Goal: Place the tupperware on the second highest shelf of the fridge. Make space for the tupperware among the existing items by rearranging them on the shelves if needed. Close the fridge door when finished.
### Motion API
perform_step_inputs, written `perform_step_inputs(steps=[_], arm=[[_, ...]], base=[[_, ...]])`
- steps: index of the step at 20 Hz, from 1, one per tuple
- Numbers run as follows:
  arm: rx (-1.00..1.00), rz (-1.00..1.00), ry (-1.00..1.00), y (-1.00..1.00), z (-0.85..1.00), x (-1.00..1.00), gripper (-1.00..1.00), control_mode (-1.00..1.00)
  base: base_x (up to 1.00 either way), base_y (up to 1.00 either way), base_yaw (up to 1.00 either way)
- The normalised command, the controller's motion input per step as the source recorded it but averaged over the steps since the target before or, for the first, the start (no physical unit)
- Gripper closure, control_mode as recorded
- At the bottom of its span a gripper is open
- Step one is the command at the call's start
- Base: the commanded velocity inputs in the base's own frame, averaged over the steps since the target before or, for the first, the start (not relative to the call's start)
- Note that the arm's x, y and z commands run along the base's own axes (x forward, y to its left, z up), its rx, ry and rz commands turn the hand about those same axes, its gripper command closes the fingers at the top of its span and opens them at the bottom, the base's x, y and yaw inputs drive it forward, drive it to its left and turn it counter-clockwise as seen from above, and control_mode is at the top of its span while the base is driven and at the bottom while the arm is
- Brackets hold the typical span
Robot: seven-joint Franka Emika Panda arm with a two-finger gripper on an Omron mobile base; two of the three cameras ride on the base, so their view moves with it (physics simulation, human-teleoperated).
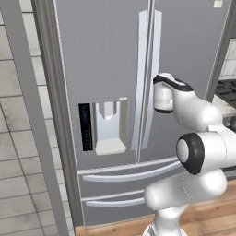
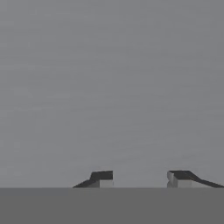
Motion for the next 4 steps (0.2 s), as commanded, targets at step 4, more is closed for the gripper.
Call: perform_step_inputs(steps=[4], arm=[[0.0,-0.06,0.05,-0.43,0.42,-0.05,-1.0,-1.0]], base=[[0.0,0.0,0.0]])
